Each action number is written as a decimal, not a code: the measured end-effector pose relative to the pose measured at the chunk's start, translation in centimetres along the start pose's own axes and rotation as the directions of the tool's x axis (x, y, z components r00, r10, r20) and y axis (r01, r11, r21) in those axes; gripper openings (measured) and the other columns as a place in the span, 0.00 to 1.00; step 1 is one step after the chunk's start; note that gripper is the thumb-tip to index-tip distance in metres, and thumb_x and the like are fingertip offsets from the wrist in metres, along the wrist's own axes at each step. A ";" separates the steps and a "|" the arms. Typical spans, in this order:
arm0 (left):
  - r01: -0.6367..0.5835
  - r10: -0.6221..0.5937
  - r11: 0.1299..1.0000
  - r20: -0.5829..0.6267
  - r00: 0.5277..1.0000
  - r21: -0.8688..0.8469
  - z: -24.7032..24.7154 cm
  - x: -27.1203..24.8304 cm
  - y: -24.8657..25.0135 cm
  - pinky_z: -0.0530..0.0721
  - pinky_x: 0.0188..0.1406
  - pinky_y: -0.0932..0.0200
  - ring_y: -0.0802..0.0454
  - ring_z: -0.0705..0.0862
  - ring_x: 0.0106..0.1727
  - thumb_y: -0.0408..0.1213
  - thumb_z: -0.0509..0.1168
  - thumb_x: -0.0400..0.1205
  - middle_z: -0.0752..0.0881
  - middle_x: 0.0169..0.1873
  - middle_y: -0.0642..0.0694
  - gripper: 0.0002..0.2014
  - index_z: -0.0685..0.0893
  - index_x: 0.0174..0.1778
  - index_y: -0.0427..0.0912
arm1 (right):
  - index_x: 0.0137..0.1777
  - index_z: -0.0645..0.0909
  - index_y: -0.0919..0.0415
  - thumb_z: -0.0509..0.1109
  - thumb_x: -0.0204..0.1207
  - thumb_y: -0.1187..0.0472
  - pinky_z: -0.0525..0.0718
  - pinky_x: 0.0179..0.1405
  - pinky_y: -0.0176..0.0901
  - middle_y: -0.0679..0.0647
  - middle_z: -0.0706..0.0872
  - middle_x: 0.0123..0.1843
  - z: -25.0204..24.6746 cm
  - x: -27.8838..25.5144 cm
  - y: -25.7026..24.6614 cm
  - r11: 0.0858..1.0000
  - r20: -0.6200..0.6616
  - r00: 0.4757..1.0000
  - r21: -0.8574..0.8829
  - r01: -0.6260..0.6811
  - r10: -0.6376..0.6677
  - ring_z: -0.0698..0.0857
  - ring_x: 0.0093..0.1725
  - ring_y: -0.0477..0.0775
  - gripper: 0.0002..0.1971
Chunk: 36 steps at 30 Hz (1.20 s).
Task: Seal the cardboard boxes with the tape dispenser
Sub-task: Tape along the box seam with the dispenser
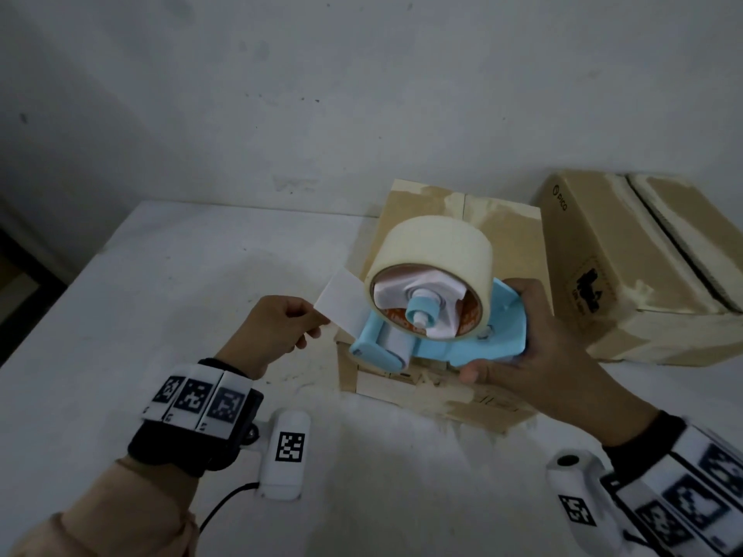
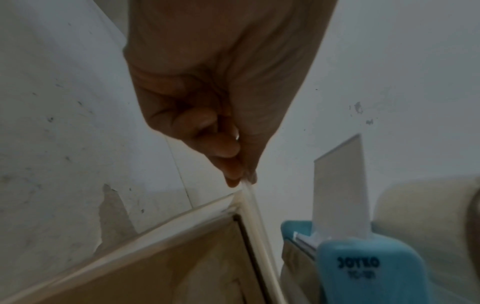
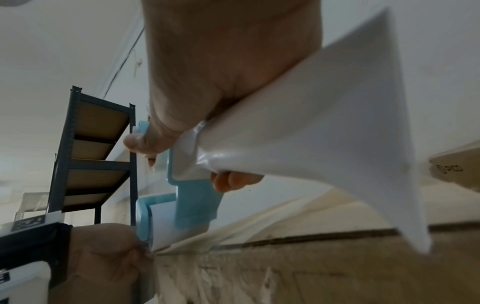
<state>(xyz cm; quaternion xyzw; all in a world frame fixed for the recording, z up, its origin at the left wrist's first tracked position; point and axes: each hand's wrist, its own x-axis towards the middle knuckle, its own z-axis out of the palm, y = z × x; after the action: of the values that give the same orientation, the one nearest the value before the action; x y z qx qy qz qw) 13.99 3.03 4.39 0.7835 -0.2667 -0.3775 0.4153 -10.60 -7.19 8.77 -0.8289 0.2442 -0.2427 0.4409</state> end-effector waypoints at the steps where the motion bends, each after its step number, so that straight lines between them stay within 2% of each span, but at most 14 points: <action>1: -0.001 0.001 1.000 0.002 1.000 -0.001 0.0 0.0 -0.1 0.70 0.17 0.71 0.65 0.72 0.13 0.31 0.65 0.79 0.81 0.13 0.56 0.12 0.83 0.30 0.43 | 0.54 0.63 0.43 0.70 0.45 0.22 0.80 0.34 0.22 0.33 0.80 0.48 0.0 0.0 0.0 1.000 -0.004 1.000 -0.004 -0.005 0.005 0.81 0.45 0.27 0.41; 3: -0.010 0.010 1.000 0.007 1.000 -0.004 0.0 0.1 -0.3 0.70 0.15 0.73 0.65 0.72 0.14 0.31 0.65 0.79 0.81 0.13 0.56 0.11 0.83 0.30 0.42 | 0.54 0.63 0.42 0.70 0.44 0.22 0.81 0.34 0.24 0.33 0.79 0.48 0.1 -0.1 -0.1 1.000 0.000 1.000 -0.003 -0.028 0.028 0.81 0.45 0.28 0.41; 6: -0.019 0.019 1.000 0.009 1.000 -0.008 0.1 0.1 -0.5 0.69 0.15 0.74 0.65 0.72 0.14 0.31 0.65 0.79 0.81 0.13 0.56 0.11 0.84 0.31 0.42 | 0.54 0.62 0.41 0.70 0.44 0.21 0.82 0.36 0.27 0.22 0.77 0.49 0.1 -0.1 0.0 0.999 0.024 0.998 -0.008 -0.052 0.052 0.81 0.46 0.30 0.41; 10: -0.024 0.025 1.000 0.005 1.000 -0.007 0.2 0.0 -0.8 0.70 0.16 0.73 0.64 0.72 0.14 0.31 0.64 0.79 0.82 0.16 0.53 0.11 0.83 0.31 0.42 | 0.54 0.63 0.39 0.70 0.42 0.21 0.83 0.37 0.30 0.25 0.78 0.49 0.0 -0.1 0.1 0.997 0.021 0.997 -0.023 -0.075 0.075 0.82 0.47 0.31 0.41; 15: -0.009 0.009 1.000 0.000 1.000 -0.022 0.3 0.1 -1.4 0.70 0.17 0.72 0.64 0.72 0.15 0.32 0.64 0.80 0.81 0.20 0.53 0.12 0.84 0.30 0.43 | 0.54 0.62 0.37 0.72 0.44 0.23 0.84 0.38 0.35 0.20 0.77 0.49 -0.1 0.2 0.2 0.996 0.048 0.995 -0.032 -0.081 0.083 0.82 0.47 0.33 0.40; 20: 0.076 -0.074 0.994 0.025 0.997 -0.075 1.2 0.0 -1.8 0.68 0.22 0.67 0.60 0.72 0.19 0.32 0.62 0.82 0.81 0.24 0.48 0.14 0.81 0.28 0.42 | 0.54 0.62 0.38 0.76 0.45 0.36 0.83 0.36 0.28 0.25 0.80 0.48 -0.1 0.1 0.4 0.993 0.061 0.993 -0.059 -0.100 0.104 0.83 0.46 0.31 0.37; 22: 0.121 -0.116 0.986 0.050 0.992 -0.114 1.7 -0.1 -2.0 0.67 0.22 0.66 0.60 0.72 0.18 0.31 0.61 0.82 0.81 0.18 0.51 0.15 0.79 0.27 0.40 | 0.54 0.62 0.37 0.75 0.46 0.36 0.83 0.36 0.27 0.22 0.78 0.50 -0.1 0.1 0.2 0.993 0.072 0.992 -0.070 -0.096 0.101 0.83 0.47 0.30 0.37; 24: 0.149 -0.141 0.974 0.058 0.988 -0.171 2.1 -0.3 -2.1 0.66 0.25 0.65 0.57 0.74 0.22 0.30 0.60 0.82 0.82 0.22 0.48 0.15 0.78 0.28 0.39 | 0.55 0.60 0.32 0.76 0.45 0.33 0.82 0.35 0.26 0.19 0.77 0.51 0.0 0.1 0.0 0.993 0.080 0.992 -0.076 -0.090 0.096 0.82 0.47 0.30 0.39; 26: 0.157 -0.150 0.962 0.050 0.987 -0.222 2.4 -0.5 -2.2 0.66 0.27 0.63 0.54 0.75 0.26 0.30 0.60 0.82 0.81 0.28 0.45 0.14 0.78 0.29 0.39 | 0.54 0.58 0.26 0.75 0.44 0.29 0.82 0.35 0.26 0.20 0.77 0.52 0.0 0.1 0.0 0.993 0.080 0.992 -0.072 -0.091 0.097 0.82 0.48 0.31 0.39; 28: 0.154 -0.149 0.958 0.039 0.988 -0.243 2.6 -0.5 -2.3 0.67 0.26 0.64 0.55 0.76 0.25 0.30 0.60 0.82 0.82 0.27 0.45 0.14 0.78 0.29 0.39 | 0.54 0.58 0.25 0.75 0.43 0.28 0.84 0.36 0.30 0.25 0.79 0.51 0.0 0.1 0.1 0.993 0.075 0.993 -0.074 -0.089 0.094 0.83 0.49 0.34 0.39; 30: 0.144 -0.143 0.959 0.020 0.990 -0.245 2.6 -0.3 -2.6 0.69 0.21 0.67 0.60 0.78 0.19 0.30 0.61 0.81 0.83 0.21 0.49 0.14 0.80 0.28 0.39 | 0.55 0.60 0.29 0.76 0.44 0.32 0.84 0.37 0.36 0.34 0.81 0.49 0.1 0.0 0.2 0.993 0.060 0.994 -0.080 -0.088 0.093 0.83 0.49 0.37 0.39; 32: 0.141 -0.142 0.963 0.009 0.990 -0.230 2.5 -0.1 -2.9 0.70 0.17 0.71 0.65 0.78 0.16 0.31 0.62 0.80 0.84 0.16 0.52 0.13 0.81 0.29 0.38 | 0.54 0.61 0.37 0.75 0.46 0.36 0.84 0.36 0.35 0.38 0.81 0.47 0.1 0.0 0.3 0.993 0.050 0.995 -0.080 -0.083 0.087 0.83 0.48 0.37 0.37; 34: 0.147 -0.152 0.964 -0.004 0.988 -0.223 2.6 0.1 -3.1 0.71 0.17 0.71 0.65 0.80 0.16 0.33 0.64 0.80 0.84 0.16 0.53 0.12 0.82 0.30 0.39 | 0.54 0.62 0.39 0.75 0.46 0.36 0.83 0.35 0.32 0.39 0.80 0.46 0.1 -0.1 0.2 0.993 0.048 0.995 -0.080 -0.087 0.091 0.83 0.47 0.36 0.36; 36: 0.175 -0.182 0.961 -0.011 0.983 -0.214 3.0 0.1 -3.5 0.72 0.22 0.68 0.62 0.82 0.18 0.37 0.65 0.80 0.86 0.20 0.51 0.10 0.81 0.33 0.42 | 0.54 0.63 0.39 0.76 0.46 0.36 0.83 0.36 0.35 0.39 0.80 0.46 0.1 -0.1 0.1 0.993 0.049 0.994 -0.072 -0.097 0.100 0.83 0.48 0.39 0.36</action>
<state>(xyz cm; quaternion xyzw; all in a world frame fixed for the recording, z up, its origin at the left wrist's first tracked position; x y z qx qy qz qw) 11.93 3.41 0.28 0.7613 -0.1468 -0.4278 0.4647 -10.63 -7.08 8.63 -0.8367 0.2814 -0.1903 0.4295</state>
